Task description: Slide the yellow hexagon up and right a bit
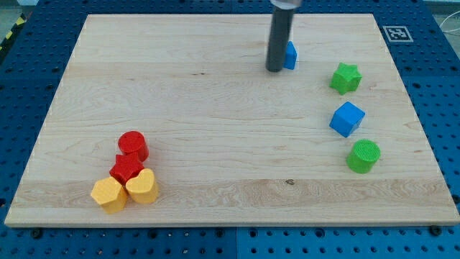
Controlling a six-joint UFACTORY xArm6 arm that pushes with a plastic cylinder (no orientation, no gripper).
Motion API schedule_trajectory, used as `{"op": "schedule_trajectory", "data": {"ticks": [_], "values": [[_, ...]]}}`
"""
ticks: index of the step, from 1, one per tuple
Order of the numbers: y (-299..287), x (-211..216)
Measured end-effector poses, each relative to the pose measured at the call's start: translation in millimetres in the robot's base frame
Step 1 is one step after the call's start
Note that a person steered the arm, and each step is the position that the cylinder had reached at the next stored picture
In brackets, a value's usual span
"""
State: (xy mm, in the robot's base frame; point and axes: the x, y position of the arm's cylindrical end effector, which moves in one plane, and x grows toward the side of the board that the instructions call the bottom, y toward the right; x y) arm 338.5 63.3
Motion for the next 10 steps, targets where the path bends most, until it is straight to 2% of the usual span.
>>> {"op": "schedule_trajectory", "data": {"ticks": [1,2,3,5,7,9,10], "values": [[6.0,-14.0],[51.4,-14.9],[61.6,-24.5],[-63.5,3.5],[-152.2,41.5],[-218.3,111.8],[-290.7,142.0]]}}
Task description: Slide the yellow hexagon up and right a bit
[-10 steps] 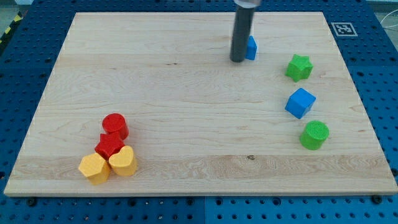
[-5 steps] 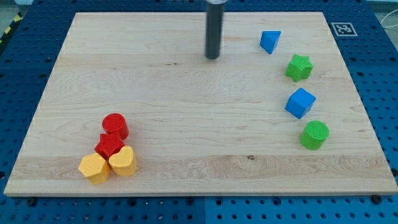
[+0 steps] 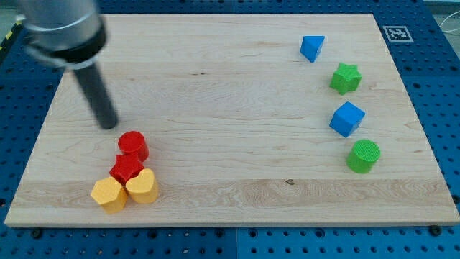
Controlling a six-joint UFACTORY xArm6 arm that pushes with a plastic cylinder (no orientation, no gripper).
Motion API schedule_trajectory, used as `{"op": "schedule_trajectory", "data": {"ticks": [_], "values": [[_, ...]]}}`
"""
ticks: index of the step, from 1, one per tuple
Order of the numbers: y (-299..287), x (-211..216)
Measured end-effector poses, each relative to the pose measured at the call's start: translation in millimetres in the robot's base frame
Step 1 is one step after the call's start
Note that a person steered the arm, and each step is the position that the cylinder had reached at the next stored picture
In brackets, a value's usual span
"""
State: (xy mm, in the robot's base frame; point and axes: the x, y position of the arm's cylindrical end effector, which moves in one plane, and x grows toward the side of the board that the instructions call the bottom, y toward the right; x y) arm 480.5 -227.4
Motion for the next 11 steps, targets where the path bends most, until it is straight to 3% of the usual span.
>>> {"op": "schedule_trajectory", "data": {"ticks": [1,3,9,11], "values": [[-33.0,30.3],[-25.8,133.3],[94.0,132.3],[93.6,130.6]]}}
